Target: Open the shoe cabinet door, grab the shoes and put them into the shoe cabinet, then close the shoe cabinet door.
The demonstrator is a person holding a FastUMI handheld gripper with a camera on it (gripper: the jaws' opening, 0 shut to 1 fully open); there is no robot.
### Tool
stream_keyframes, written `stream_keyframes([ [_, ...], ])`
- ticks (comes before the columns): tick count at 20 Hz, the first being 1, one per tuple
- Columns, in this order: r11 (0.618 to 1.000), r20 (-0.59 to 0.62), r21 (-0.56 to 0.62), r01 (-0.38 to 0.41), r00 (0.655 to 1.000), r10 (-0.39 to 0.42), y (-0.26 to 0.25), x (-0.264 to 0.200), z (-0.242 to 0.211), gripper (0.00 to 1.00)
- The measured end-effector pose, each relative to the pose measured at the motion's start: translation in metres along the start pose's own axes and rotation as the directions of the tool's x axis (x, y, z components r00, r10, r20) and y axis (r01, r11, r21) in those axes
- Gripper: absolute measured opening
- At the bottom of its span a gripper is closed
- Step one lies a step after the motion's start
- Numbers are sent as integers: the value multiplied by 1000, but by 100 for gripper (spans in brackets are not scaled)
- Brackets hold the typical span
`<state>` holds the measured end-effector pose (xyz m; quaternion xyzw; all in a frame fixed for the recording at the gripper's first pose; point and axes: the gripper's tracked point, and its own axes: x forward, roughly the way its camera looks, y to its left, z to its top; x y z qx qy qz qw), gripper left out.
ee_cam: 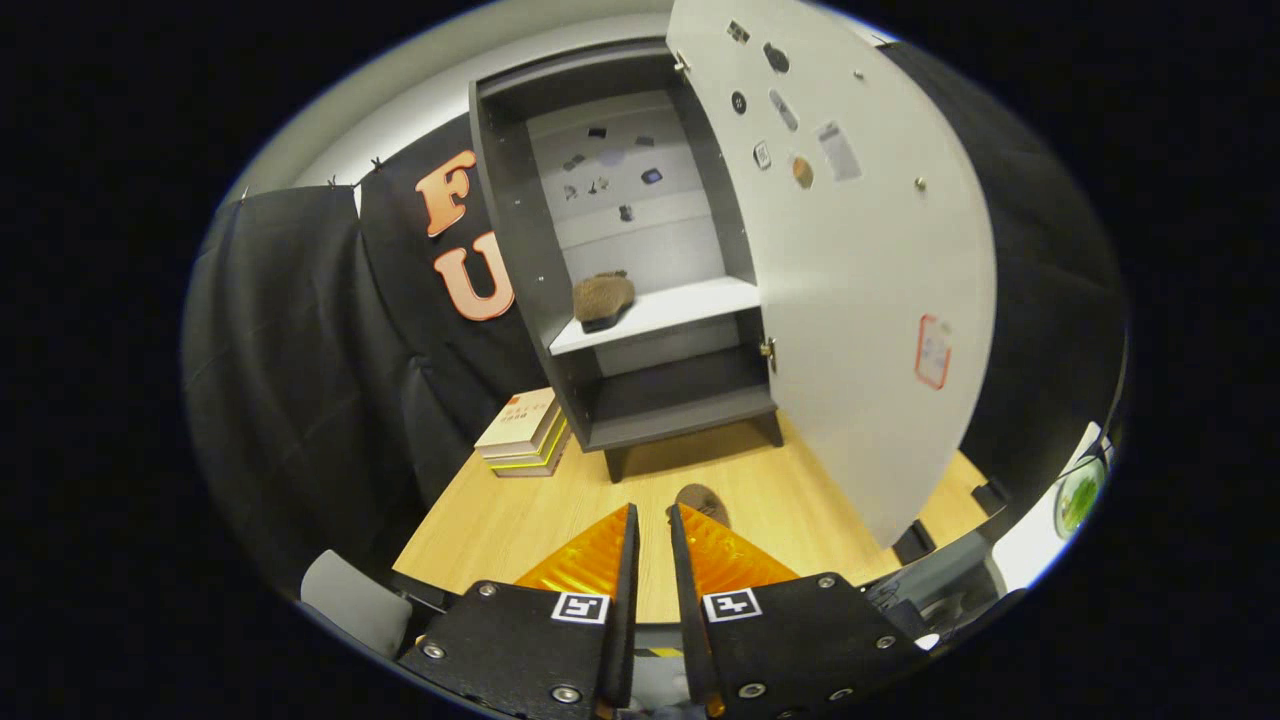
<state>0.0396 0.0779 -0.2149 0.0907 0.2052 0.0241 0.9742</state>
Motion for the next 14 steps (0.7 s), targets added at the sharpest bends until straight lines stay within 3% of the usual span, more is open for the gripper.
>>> stream_keyframes([
  [3, 999, -50, 45, -28, 998, 30, 13, 34, -24, 19],
  [14, 999, -308, -39, -3, 951, -9, -8, 164, -137, 17],
])
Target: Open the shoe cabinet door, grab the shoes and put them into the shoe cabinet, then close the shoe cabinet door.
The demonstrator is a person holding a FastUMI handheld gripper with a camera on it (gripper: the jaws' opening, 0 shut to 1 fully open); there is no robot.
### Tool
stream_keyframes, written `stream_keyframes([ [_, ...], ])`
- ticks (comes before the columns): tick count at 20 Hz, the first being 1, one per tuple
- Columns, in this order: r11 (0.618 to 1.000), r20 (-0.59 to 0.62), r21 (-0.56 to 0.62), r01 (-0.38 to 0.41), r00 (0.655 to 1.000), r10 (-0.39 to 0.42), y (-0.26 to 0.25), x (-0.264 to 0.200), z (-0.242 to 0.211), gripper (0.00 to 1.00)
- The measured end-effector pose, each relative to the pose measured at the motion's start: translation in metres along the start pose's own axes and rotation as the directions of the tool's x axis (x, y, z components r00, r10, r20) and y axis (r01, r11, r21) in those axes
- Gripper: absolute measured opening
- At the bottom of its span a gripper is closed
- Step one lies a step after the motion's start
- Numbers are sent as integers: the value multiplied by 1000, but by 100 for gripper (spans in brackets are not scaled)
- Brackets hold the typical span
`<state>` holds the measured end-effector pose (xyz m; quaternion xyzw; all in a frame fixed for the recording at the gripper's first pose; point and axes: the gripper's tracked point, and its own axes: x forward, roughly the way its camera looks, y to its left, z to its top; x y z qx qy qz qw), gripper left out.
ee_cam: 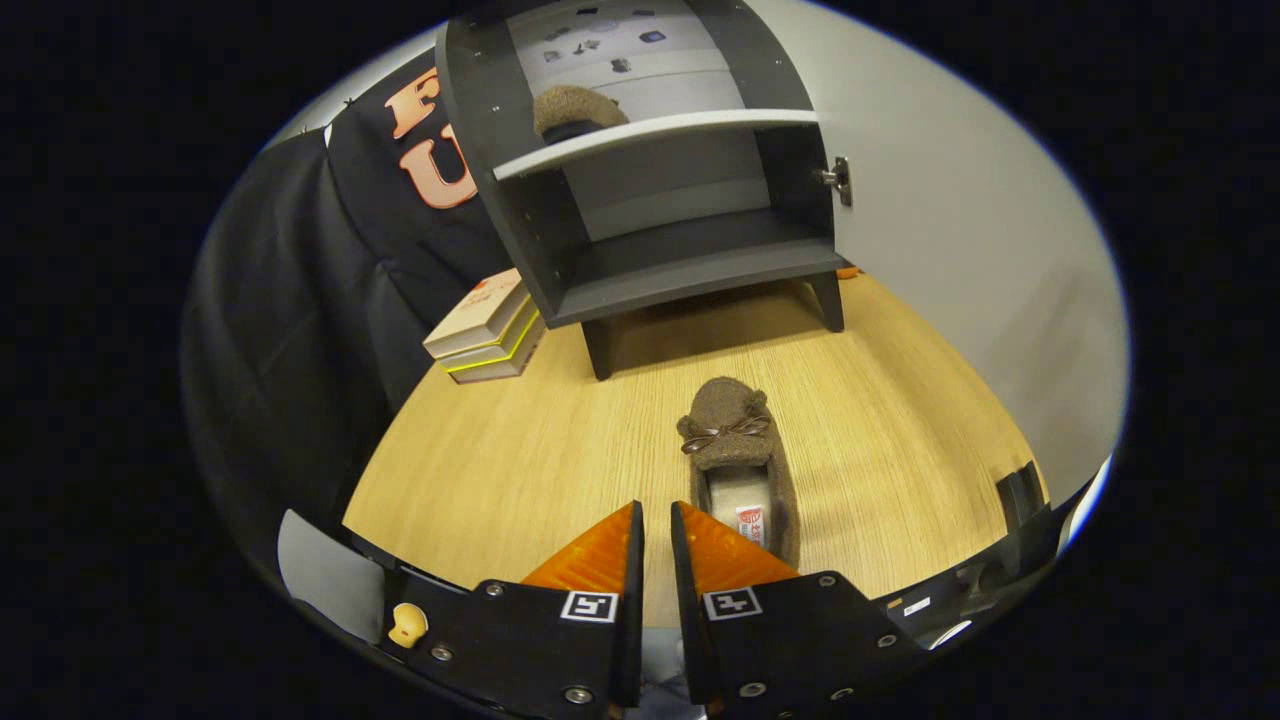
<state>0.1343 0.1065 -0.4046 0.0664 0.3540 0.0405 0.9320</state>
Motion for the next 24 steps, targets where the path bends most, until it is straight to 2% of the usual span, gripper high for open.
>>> stream_keyframes([
  [4, 999, -94, -8, 35, 995, -35, -19, 43, -18, 17],
  [8, 1000, -159, 9, 28, 987, -27, -27, 71, -30, 17],
  [13, 999, -149, -29, 35, 988, -39, -30, 91, -29, 14],
  [17, 999, -164, -28, 33, 986, -37, -32, 86, -23, 7],
  [20, 990, -140, -131, 56, 987, -75, -38, 66, -4, 7],
  [24, 995, -78, -99, 21, 997, -29, -25, 30, 33, 7],
])
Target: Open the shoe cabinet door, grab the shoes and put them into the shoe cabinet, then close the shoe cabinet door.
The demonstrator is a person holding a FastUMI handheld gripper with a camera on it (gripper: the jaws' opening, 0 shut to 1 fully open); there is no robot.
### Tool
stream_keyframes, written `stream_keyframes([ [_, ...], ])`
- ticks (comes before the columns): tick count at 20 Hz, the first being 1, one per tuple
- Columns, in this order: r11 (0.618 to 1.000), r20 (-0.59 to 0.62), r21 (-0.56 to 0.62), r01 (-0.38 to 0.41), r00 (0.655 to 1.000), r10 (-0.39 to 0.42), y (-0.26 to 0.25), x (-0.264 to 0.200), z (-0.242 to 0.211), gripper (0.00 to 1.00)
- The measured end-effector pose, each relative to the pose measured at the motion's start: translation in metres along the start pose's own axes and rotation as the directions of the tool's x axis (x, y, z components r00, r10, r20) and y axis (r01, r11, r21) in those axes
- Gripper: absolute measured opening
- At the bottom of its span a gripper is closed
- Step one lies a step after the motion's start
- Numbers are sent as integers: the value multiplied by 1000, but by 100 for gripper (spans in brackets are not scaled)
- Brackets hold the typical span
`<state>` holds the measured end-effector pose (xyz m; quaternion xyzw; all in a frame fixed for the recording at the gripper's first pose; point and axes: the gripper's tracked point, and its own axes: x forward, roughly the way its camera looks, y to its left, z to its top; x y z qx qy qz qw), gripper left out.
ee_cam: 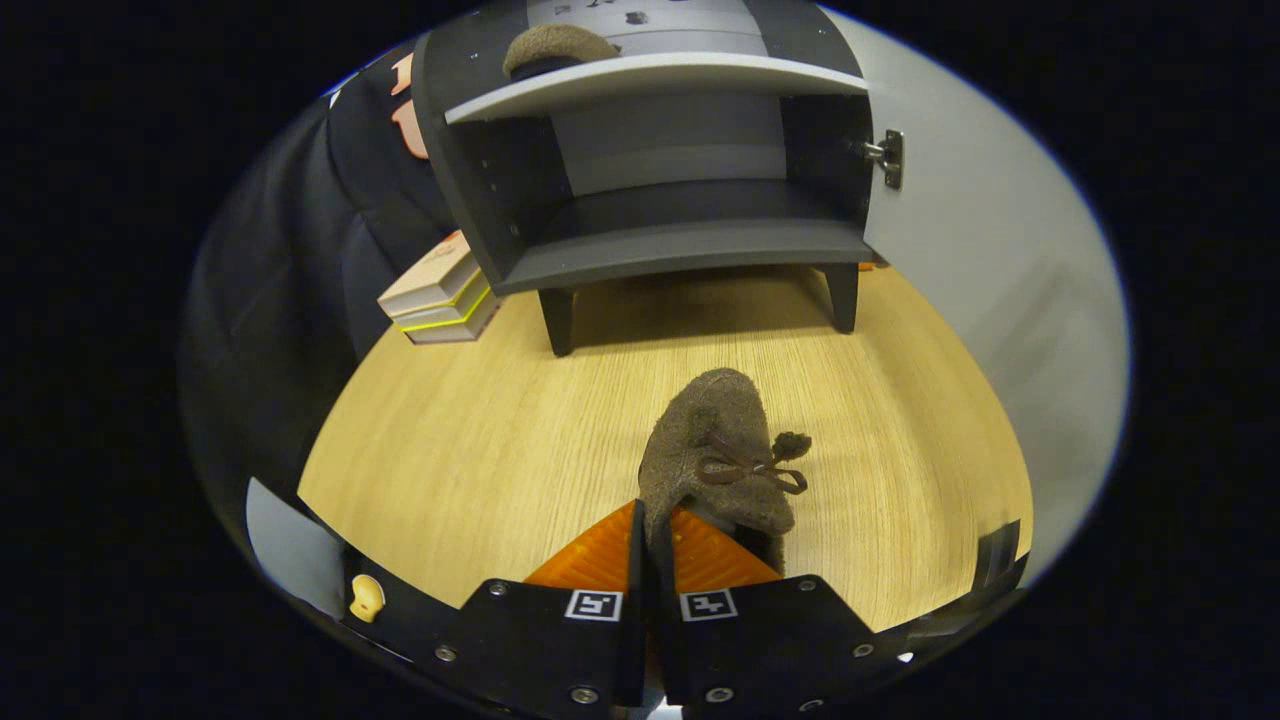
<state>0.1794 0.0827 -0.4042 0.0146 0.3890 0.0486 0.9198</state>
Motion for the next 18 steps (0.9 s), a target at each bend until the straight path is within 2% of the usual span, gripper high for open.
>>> stream_keyframes([
  [4, 999, 163, -43, 20, 987, -13, 6, -37, 68, 7],
  [7, 1000, 243, -24, -4, 970, 10, 9, -73, 127, 7],
  [11, 998, 356, -57, -24, 934, 43, 5, -116, 213, 7],
  [13, 997, 396, -71, -11, 917, 38, 4, -121, 253, 7],
  [18, 995, 425, -94, 34, 905, 10, -16, -107, 333, 7],
])
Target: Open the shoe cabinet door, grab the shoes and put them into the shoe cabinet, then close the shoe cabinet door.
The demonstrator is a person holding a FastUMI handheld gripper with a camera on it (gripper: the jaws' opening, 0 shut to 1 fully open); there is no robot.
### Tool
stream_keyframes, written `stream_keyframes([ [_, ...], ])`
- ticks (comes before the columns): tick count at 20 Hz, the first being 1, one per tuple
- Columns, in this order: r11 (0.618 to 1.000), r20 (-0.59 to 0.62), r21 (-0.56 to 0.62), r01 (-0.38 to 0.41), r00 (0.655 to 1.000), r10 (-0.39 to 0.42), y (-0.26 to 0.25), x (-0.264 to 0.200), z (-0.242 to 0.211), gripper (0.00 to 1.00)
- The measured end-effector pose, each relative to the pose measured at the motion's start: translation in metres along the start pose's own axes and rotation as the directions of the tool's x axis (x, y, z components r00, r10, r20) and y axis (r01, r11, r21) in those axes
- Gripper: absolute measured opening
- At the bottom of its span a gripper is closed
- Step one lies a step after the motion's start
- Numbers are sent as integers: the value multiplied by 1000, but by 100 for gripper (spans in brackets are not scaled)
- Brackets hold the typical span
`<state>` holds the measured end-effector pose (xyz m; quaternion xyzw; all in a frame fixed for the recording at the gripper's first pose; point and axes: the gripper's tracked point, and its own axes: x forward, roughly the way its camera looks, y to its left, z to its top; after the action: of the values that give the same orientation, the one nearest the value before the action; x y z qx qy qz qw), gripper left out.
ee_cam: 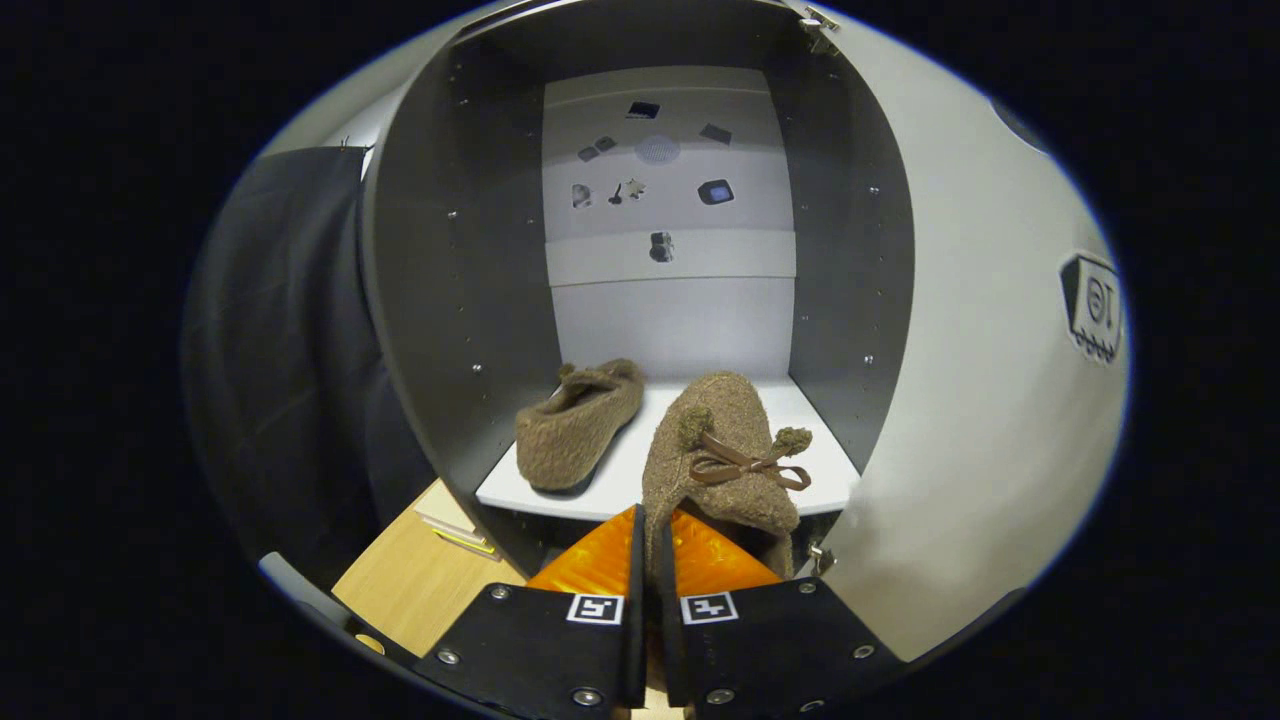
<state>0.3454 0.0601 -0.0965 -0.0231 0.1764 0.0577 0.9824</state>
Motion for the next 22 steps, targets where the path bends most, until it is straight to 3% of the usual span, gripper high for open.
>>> stream_keyframes([
  [8, 996, -3, -76, 48, 999, -49, -22, 99, 57, 7],
  [13, 988, -101, -133, 83, 990, -97, -27, 154, 46, 7],
  [15, 990, -126, -117, 83, 987, -98, -23, 163, 40, 7],
  [18, 996, -154, -61, 70, 985, -78, -14, 172, 29, 19],
  [22, 994, -118, -74, 79, 989, -88, -10, 157, 35, 23],
])
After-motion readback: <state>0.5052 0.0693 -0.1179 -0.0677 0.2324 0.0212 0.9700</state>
